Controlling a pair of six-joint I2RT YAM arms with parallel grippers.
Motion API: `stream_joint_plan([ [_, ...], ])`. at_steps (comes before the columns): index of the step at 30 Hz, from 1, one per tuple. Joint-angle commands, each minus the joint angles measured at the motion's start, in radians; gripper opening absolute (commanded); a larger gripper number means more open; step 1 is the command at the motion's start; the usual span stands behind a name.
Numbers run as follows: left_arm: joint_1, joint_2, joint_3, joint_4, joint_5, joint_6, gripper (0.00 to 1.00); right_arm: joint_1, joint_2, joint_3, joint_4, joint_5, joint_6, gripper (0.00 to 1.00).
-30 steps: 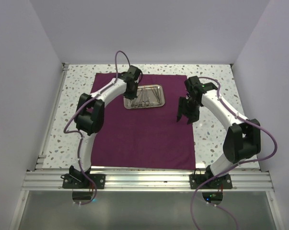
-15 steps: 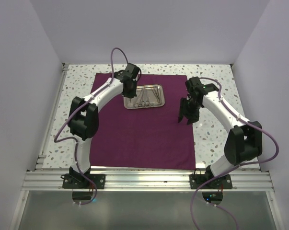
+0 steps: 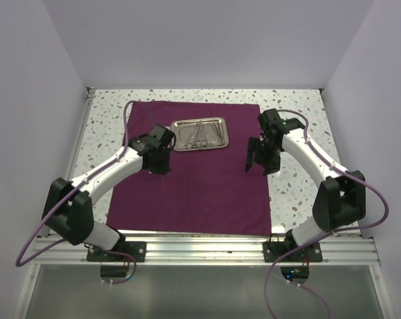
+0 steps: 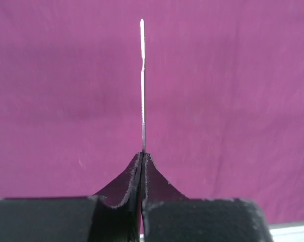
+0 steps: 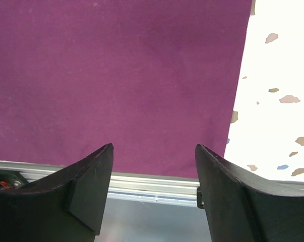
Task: Open and lay out the surgical kit
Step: Place the medical item in the surgical kit, then pick up the medical item from the container.
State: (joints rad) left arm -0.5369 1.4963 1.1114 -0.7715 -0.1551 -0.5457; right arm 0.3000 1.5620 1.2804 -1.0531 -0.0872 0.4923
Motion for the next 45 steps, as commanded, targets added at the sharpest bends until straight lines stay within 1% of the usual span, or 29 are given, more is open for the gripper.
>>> stream_joint_plan([
  [1,-0.017,-0.073,-0.125,0.05,0.043,-0.074,0.0,-0.002,-0.031,-0.01,-0.004,0.023,-0.027,0.72],
  [4,-0.018,-0.068,-0.173,0.046,0.051,-0.08,0.0,-0.002,-0.026,-0.01,-0.013,0.043,-0.035,0.84],
  [5,-0.02,-0.068,-0.177,0.037,0.057,-0.082,0.0,-0.004,-0.029,-0.01,-0.019,0.049,-0.035,0.94],
  [6,-0.021,-0.073,-0.174,0.031,0.072,-0.079,0.06,-0.002,-0.033,-0.013,-0.019,0.061,-0.035,0.98],
  [7,-0.026,-0.079,-0.17,0.026,0.077,-0.077,0.14,-0.002,-0.046,-0.018,-0.019,0.066,-0.035,0.98],
  [8,-0.028,-0.082,-0.147,0.003,0.075,-0.076,0.4,-0.002,-0.051,-0.021,-0.019,0.07,-0.035,0.98],
  [9,-0.028,-0.082,-0.13,-0.009,0.074,-0.071,0.5,-0.004,-0.057,-0.029,-0.021,0.078,-0.035,0.98],
  [10,-0.028,-0.08,-0.108,-0.023,0.069,-0.066,0.65,-0.002,-0.065,-0.035,-0.019,0.081,-0.035,0.99],
  [11,-0.026,-0.073,-0.052,-0.049,0.051,-0.053,0.71,-0.004,-0.077,-0.039,-0.019,0.084,-0.034,0.98],
  [12,-0.028,-0.05,-0.018,-0.061,0.037,-0.045,0.88,-0.002,-0.083,-0.05,-0.019,0.086,-0.032,0.99],
  [13,-0.028,-0.032,0.019,-0.069,0.025,-0.034,0.95,-0.004,-0.089,-0.056,-0.016,0.086,-0.029,0.98],
  [14,-0.028,-0.01,0.101,-0.077,-0.003,-0.011,0.96,-0.002,-0.1,-0.067,-0.013,0.084,-0.029,0.98],
  [16,-0.026,0.077,0.186,-0.071,-0.03,0.016,0.96,-0.004,-0.108,-0.076,-0.007,0.073,-0.024,0.98],
  [17,-0.025,0.156,0.282,-0.071,-0.055,0.045,0.95,-0.002,-0.111,-0.082,-0.002,0.07,-0.023,0.98],
  [19,-0.023,0.249,0.396,-0.083,-0.08,0.07,0.94,-0.002,-0.114,-0.082,-0.004,0.066,-0.023,0.99],
  [20,-0.021,0.295,0.509,-0.09,-0.087,0.09,0.92,-0.002,-0.115,-0.082,-0.005,0.061,-0.024,0.98],
  [21,-0.02,0.379,0.562,-0.091,-0.101,0.101,0.92,-0.002,-0.117,-0.078,-0.005,0.061,-0.024,0.98],
  [22,-0.017,0.419,0.611,-0.086,-0.104,0.11,0.9,-0.002,-0.117,-0.076,-0.008,0.064,-0.026,0.98],
  [23,-0.014,0.461,0.704,-0.087,-0.104,0.128,0.9,-0.001,-0.115,-0.072,-0.013,0.064,-0.029,0.98],
  [24,-0.011,0.538,0.746,-0.089,-0.109,0.135,0.89,-0.002,-0.115,-0.064,-0.016,0.07,-0.031,0.99],
  [26,0.0,0.611,0.854,-0.083,-0.112,0.15,0.88,-0.002,-0.114,-0.053,-0.025,0.075,-0.035,0.98],
  [27,0.003,0.681,0.89,-0.08,-0.116,0.154,0.87,-0.002,-0.114,-0.05,-0.027,0.075,-0.035,0.98],
  [29,0.011,0.769,0.976,-0.06,-0.124,0.165,0.85,-0.004,-0.117,-0.049,-0.028,0.072,-0.034,0.98],
  [32,0.021,0.849,1.086,-0.038,-0.144,0.17,0.82,-0.002,-0.117,-0.05,-0.039,0.07,-0.032,0.98],
  [33,0.028,0.899,1.116,-0.038,-0.144,0.167,0.81,-0.002,-0.117,-0.053,-0.044,0.07,-0.032,0.98],
  [35,0.044,0.939,1.178,-0.028,-0.144,0.158,0.8,-0.004,-0.12,-0.059,-0.054,0.073,-0.035,0.98],
  [36,0.057,0.968,1.192,-0.019,-0.147,0.155,0.79,-0.002,-0.12,-0.062,-0.058,0.073,-0.037,0.98],
  [41,0.083,1.004,1.219,0.063,-0.13,0.151,0.78,-0.004,-0.12,-0.081,-0.077,0.086,-0.05,0.98],
  [45,0.084,1.047,1.239,0.067,-0.132,0.159,0.76,-0.002,-0.111,-0.084,-0.079,0.086,-0.051,0.98],
])
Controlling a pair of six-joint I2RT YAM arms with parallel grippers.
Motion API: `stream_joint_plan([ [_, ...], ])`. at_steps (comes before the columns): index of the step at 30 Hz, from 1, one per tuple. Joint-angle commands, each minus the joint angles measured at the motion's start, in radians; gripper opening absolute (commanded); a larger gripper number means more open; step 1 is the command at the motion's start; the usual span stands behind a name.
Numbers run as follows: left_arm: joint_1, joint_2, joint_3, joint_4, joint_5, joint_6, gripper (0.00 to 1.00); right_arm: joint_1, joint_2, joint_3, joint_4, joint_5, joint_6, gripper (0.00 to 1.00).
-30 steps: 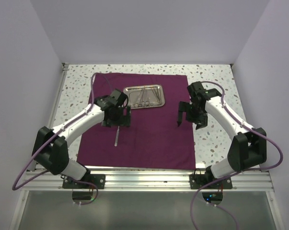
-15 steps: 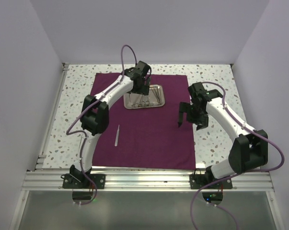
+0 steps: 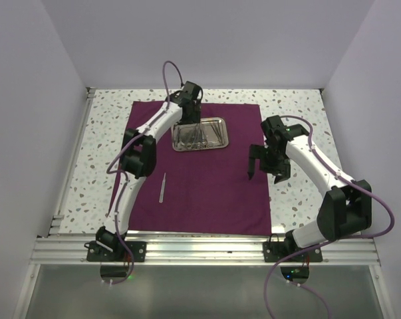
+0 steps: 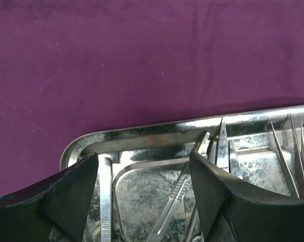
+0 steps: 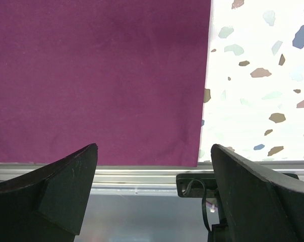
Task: Open and lay out the surgical kit
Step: Pick up the medical item from the container.
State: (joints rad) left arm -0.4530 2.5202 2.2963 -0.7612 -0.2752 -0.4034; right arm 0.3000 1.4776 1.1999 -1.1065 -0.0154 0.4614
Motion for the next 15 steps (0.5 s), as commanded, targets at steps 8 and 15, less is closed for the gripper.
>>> stream_joint_plan([
  [8,-0.018,0.014,0.003,0.08,-0.002,0.034,0.73,-0.004,-0.005,0.021,-0.021,0.014,-0.01,0.98],
  [15,-0.039,-0.011,-0.031,0.103,-0.001,0.037,0.73,-0.002,-0.008,0.003,-0.007,0.012,-0.003,0.98],
])
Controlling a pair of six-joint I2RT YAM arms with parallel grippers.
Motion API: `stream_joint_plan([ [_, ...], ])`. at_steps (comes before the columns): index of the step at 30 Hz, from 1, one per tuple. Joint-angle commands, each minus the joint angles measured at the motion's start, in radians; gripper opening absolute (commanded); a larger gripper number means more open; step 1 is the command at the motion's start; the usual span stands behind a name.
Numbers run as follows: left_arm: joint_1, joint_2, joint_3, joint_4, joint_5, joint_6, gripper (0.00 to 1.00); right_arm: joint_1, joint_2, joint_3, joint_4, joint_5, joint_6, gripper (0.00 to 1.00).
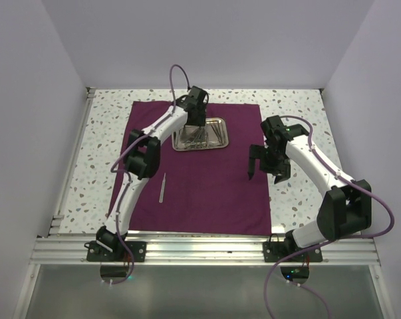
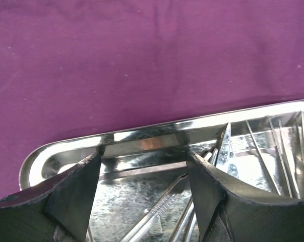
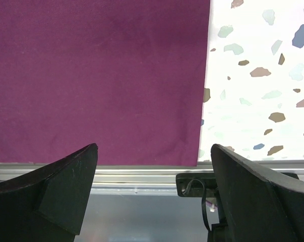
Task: Open and lay out the surgical kit
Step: Pick up the medical item from the container.
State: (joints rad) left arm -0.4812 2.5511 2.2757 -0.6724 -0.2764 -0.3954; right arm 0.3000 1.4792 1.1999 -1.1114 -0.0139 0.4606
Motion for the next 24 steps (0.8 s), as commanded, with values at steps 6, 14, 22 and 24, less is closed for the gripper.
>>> stream_joint_plan([
  [6,-0.011,-0.144,-0.114,0.072,-0.014,0.015,0.72,-0.002,-0.028,-0.026,0.001,0.011,0.0,0.98],
  [14,-0.022,-0.223,-0.171,0.089,0.008,0.036,0.71,-0.002,-0.034,-0.054,0.015,0.008,0.001,0.98],
  [22,-0.037,-0.241,-0.269,0.106,0.019,0.044,0.71,-0.002,-0.023,-0.06,0.028,0.003,0.004,0.98],
  [24,-0.037,-0.229,-0.268,0.103,0.013,0.043,0.7,-0.002,-0.017,-0.057,0.028,0.003,0.001,0.98],
])
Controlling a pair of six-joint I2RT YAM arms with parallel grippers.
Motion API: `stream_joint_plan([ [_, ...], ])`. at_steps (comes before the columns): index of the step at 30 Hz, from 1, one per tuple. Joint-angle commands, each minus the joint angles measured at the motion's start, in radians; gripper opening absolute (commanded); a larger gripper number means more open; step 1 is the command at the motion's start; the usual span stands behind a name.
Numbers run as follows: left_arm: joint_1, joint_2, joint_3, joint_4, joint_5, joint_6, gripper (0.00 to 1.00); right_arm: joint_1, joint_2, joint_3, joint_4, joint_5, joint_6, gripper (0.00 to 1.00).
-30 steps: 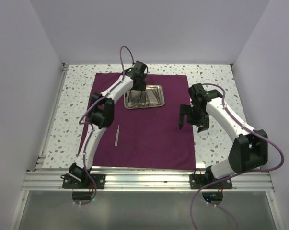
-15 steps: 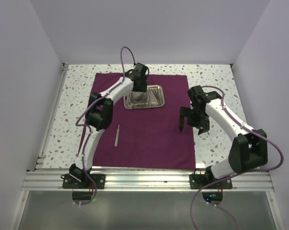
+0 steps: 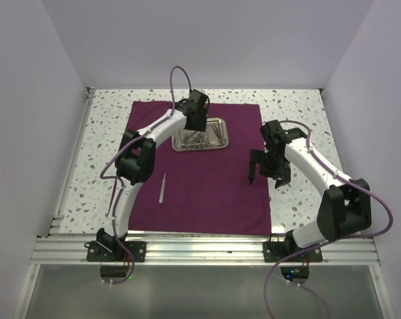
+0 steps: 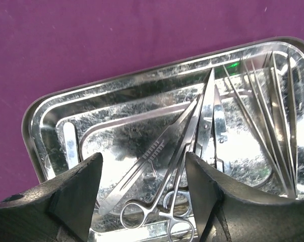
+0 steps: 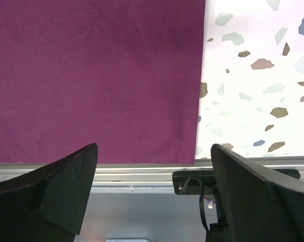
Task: Open and lay out the surgical kit
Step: Pick up the medical item from the container.
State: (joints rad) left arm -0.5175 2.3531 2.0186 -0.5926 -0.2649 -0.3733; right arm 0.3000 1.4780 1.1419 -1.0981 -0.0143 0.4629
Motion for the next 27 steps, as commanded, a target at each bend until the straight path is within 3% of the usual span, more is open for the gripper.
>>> stream_joint_plan([
  [1,-0.001,-0.025,-0.009,0.022,0.0,0.019,0.7,-0.002,-0.015,0.002,0.015,0.004,-0.003,0.98],
  [7,-0.001,0.051,0.069,-0.029,-0.033,0.016,0.68,-0.002,0.001,0.019,0.007,0.005,-0.01,0.98],
  [17,-0.001,0.11,0.074,-0.041,-0.062,0.024,0.67,-0.004,0.013,0.028,-0.005,0.013,-0.015,0.98],
  [27,0.048,0.172,0.157,-0.128,-0.14,-0.033,0.55,-0.002,0.03,0.047,-0.006,0.011,-0.006,0.98],
])
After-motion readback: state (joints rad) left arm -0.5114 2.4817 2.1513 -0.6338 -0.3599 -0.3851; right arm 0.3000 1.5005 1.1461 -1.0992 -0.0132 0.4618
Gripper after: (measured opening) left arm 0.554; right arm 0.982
